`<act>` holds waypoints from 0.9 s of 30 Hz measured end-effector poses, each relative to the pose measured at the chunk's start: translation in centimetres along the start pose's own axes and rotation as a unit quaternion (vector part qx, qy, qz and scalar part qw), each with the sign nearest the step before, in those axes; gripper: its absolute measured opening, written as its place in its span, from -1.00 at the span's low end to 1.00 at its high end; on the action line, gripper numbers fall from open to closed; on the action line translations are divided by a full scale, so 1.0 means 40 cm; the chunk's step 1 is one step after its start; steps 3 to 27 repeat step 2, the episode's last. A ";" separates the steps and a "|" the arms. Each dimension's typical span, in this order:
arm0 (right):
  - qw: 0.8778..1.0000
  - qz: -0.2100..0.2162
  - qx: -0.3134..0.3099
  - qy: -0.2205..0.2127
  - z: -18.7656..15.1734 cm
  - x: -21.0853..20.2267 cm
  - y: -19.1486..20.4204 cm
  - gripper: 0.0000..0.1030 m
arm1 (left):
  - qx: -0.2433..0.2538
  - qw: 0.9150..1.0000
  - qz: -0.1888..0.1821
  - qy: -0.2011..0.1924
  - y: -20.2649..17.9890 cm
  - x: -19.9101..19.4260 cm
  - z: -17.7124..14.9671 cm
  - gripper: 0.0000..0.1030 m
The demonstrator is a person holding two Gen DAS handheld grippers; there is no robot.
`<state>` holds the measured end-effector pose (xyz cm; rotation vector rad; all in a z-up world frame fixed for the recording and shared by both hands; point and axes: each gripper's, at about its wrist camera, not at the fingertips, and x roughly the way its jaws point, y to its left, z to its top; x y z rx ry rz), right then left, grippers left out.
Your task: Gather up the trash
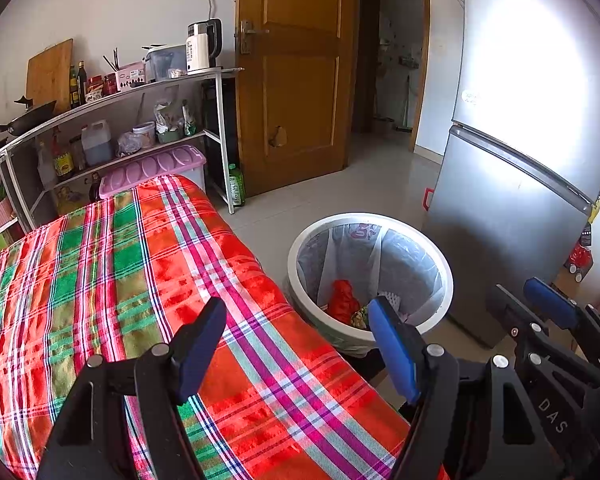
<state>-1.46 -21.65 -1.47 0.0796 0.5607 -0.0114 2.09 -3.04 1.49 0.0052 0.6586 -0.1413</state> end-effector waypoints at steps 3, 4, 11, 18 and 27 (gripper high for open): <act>1.000 0.000 0.000 -0.001 0.000 -0.001 0.000 0.04 | -0.001 1.000 0.000 0.000 0.000 0.000 -0.001 0.47; 1.000 0.000 0.000 -0.001 0.000 -0.001 0.000 0.04 | -0.001 1.000 0.000 0.000 0.000 0.000 -0.001 0.47; 1.000 0.000 0.000 -0.001 0.000 -0.001 0.000 0.04 | -0.001 1.000 0.000 0.000 0.000 0.000 -0.001 0.47; 1.000 0.000 0.000 -0.001 0.000 -0.001 0.000 0.04 | -0.001 1.000 0.000 0.000 0.000 0.000 -0.001 0.47; 1.000 0.000 0.000 -0.001 0.000 -0.001 0.000 0.04 | -0.001 1.000 0.000 0.000 0.000 0.000 -0.001 0.47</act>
